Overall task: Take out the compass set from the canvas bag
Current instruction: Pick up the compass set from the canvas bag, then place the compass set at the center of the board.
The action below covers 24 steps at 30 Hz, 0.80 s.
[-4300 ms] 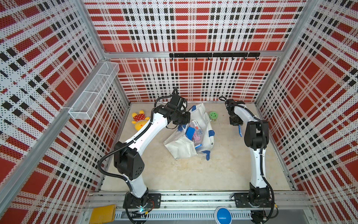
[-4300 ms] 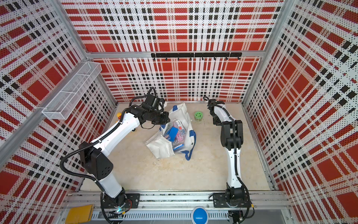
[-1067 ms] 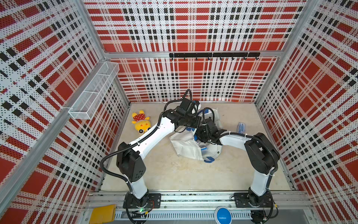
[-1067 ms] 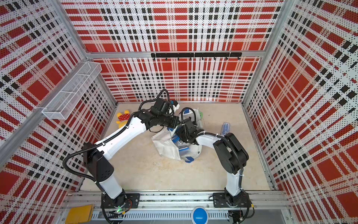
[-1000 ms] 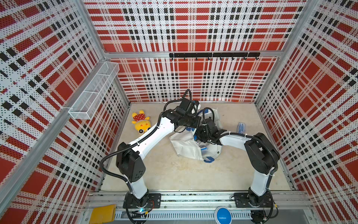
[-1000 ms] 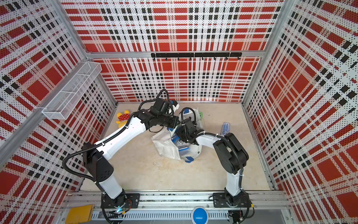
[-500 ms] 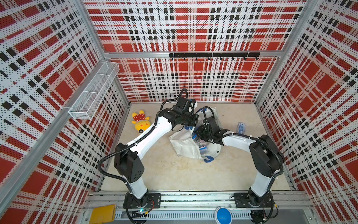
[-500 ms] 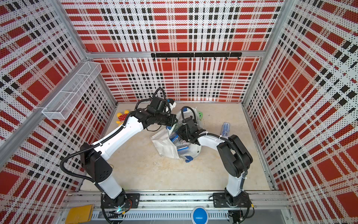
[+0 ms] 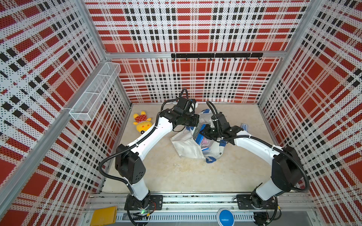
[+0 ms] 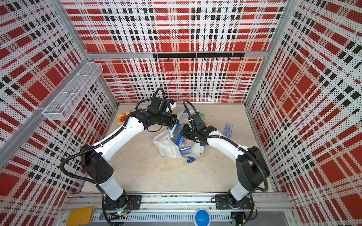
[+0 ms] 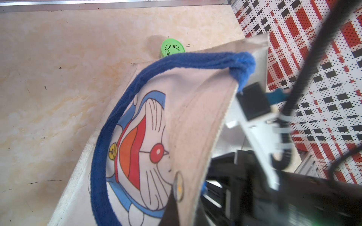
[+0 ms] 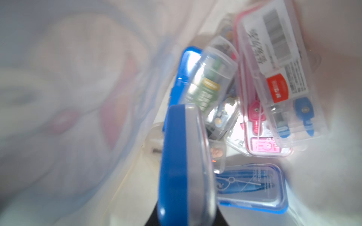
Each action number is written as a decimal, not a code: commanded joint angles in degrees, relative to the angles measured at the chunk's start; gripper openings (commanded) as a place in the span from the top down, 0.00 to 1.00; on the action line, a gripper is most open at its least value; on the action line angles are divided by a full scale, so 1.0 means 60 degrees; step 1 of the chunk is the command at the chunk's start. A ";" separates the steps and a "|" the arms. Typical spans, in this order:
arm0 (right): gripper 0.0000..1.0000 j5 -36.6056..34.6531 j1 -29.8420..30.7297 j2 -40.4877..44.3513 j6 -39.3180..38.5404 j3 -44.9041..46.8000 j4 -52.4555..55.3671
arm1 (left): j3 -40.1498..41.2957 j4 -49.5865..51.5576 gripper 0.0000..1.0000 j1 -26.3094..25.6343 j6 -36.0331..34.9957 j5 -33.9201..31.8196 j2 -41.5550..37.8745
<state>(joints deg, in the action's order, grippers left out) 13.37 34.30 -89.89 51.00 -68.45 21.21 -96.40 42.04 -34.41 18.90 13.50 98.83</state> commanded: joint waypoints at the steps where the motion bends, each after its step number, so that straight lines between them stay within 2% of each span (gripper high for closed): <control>1: 0.89 0.0684 -0.0280 0.0752 -0.1413 -0.0342 0.0865 | -0.0291 -0.0490 1.00 0.0052 0.0001 0.0159 -0.0314; 8: 0.89 0.1118 -0.1435 0.2172 -0.2968 -0.0881 0.2807 | -0.0306 -0.0386 1.00 0.0121 -0.0039 0.0118 -0.0283; 14: 0.89 0.1212 -0.2929 0.2848 -0.3960 -0.1472 0.4503 | -0.0302 -0.0341 1.00 0.0194 -0.0140 0.0154 -0.0314; 20: 0.89 0.1797 -0.4719 0.2481 -0.4580 -0.2062 0.5650 | -0.0385 -0.0214 1.00 0.0337 -0.0260 0.0270 -0.0270; 24: 0.89 0.1430 -0.5251 0.1632 -0.5133 -0.2806 0.6613 | -0.0480 -0.0071 1.00 0.0416 -0.0380 0.0292 -0.0241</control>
<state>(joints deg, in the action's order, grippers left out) 22.17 3.70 -77.36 25.02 -82.17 55.83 -96.60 42.54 -32.49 17.87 14.15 98.83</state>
